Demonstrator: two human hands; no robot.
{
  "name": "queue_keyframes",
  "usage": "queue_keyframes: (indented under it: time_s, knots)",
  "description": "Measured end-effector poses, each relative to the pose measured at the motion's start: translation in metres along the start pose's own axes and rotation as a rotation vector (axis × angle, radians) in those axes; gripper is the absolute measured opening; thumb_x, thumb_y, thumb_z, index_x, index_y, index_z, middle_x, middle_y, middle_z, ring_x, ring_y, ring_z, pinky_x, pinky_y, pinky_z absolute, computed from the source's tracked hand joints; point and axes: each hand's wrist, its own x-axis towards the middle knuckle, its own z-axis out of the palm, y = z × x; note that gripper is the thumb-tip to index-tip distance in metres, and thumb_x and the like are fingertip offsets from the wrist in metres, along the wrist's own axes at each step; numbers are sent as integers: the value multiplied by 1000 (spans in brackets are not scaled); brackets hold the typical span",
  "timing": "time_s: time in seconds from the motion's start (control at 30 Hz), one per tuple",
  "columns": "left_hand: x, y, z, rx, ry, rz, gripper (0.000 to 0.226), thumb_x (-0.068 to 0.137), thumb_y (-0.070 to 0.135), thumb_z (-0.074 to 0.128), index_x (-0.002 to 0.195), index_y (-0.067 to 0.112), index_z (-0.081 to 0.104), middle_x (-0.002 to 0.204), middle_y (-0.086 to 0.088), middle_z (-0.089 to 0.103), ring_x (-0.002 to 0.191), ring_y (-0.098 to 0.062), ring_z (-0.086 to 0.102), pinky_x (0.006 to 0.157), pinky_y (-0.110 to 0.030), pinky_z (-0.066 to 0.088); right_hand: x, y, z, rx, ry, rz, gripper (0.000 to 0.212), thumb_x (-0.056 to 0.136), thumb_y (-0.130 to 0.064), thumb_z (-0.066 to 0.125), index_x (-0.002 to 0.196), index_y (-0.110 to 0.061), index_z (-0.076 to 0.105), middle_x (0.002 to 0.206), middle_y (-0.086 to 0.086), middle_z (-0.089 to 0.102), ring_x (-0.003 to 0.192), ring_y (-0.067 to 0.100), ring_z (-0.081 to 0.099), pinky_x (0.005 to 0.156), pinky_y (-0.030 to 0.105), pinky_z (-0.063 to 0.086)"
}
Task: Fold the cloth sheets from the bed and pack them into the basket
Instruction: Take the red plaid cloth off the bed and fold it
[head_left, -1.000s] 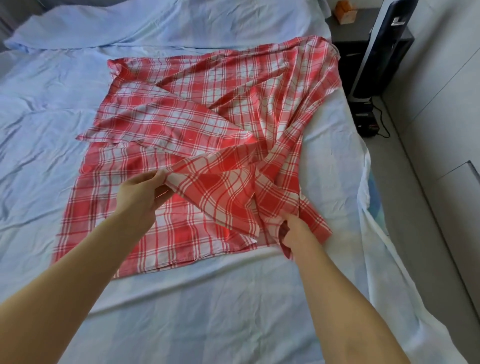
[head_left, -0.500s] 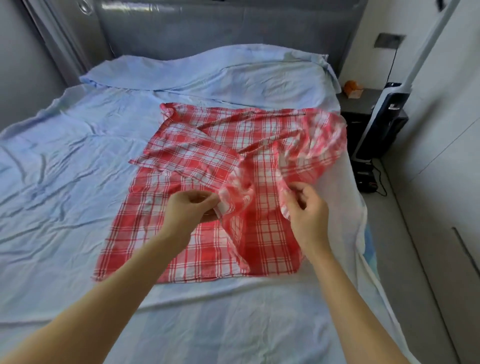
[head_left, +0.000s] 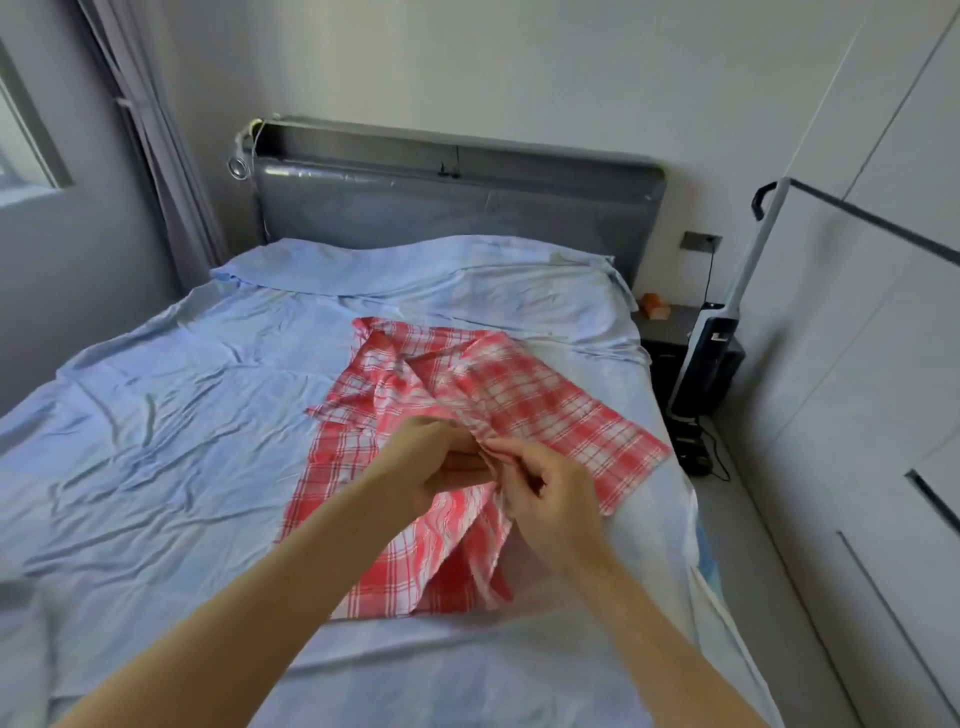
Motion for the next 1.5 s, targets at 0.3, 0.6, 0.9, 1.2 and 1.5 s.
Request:
queue_keyframes:
  time_s: [0.3, 0.6, 0.9, 1.2, 1.5]
  knots:
    - [-45, 19, -58, 53, -56, -131, 19, 90, -8, 47, 78, -7, 61, 59, -14, 66, 50, -20, 66, 48, -27, 56, -31, -51, 35, -22, -30, -36, 27, 85, -17, 55, 107, -13, 72, 77, -28, 62, 63, -6, 61, 57, 6, 41]
    - [-61, 21, -70, 152, -57, -156, 20, 84, 18, 70, 88, 0, 63, 66, -11, 68, 58, -21, 67, 57, -28, 57, -47, -70, 49, -109, -45, -80, 27, 85, -13, 55, 106, -12, 72, 85, -31, 61, 70, -14, 60, 63, 2, 41]
    - [-71, 19, -51, 385, -11, 68, 12, 70, -10, 74, 77, -7, 65, 72, -14, 67, 58, -19, 68, 58, -28, 59, -46, -74, 20, -151, -69, 27, 23, 86, -21, 64, 94, -42, 71, 67, -15, 67, 60, 5, 60, 56, 17, 44]
    - [-93, 29, -37, 1066, -49, 483, 31, 65, 10, 81, 88, 9, 60, 73, -3, 66, 66, -20, 63, 65, -33, 54, -6, -90, -11, -81, -530, 128, 29, 90, -35, 57, 118, -31, 60, 124, -15, 58, 116, -1, 51, 96, 23, 41]
    - [-141, 118, -13, 1248, -49, 791, 36, 67, 16, 79, 71, 22, 44, 54, 12, 49, 44, 5, 44, 44, -9, 33, 46, -151, -50, 128, -649, 19, 28, 91, -33, 57, 99, -6, 60, 91, 5, 63, 86, 19, 58, 86, 39, 46]
